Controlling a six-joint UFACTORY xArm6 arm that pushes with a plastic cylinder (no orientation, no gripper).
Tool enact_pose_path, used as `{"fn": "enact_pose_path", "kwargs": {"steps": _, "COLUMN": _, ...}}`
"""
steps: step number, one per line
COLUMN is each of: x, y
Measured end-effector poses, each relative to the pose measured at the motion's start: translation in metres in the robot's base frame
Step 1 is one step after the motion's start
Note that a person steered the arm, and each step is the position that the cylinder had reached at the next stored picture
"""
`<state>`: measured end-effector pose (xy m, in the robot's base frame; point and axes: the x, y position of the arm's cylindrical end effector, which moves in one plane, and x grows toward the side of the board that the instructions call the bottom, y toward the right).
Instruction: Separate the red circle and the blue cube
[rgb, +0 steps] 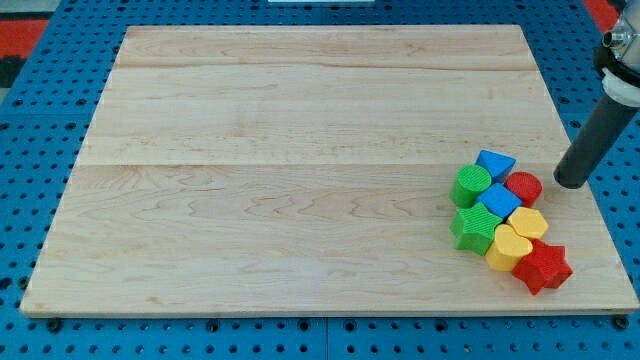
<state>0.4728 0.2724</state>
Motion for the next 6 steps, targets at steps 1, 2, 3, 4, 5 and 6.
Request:
{"fn": "enact_pose_path", "kwargs": {"steps": 1, "x": 0.022, "y": 0.0}}
{"fn": "enact_pose_path", "kwargs": {"steps": 2, "x": 0.046, "y": 0.0}}
{"fn": "enact_pose_path", "kwargs": {"steps": 3, "x": 0.046, "y": 0.0}}
{"fn": "enact_pose_path", "kwargs": {"steps": 4, "x": 0.037, "y": -0.024}}
{"fn": "enact_pose_path", "kwargs": {"steps": 5, "x": 0.013, "y": -0.064}}
{"fn": "enact_pose_path", "kwargs": {"steps": 6, "x": 0.01, "y": -0.067}}
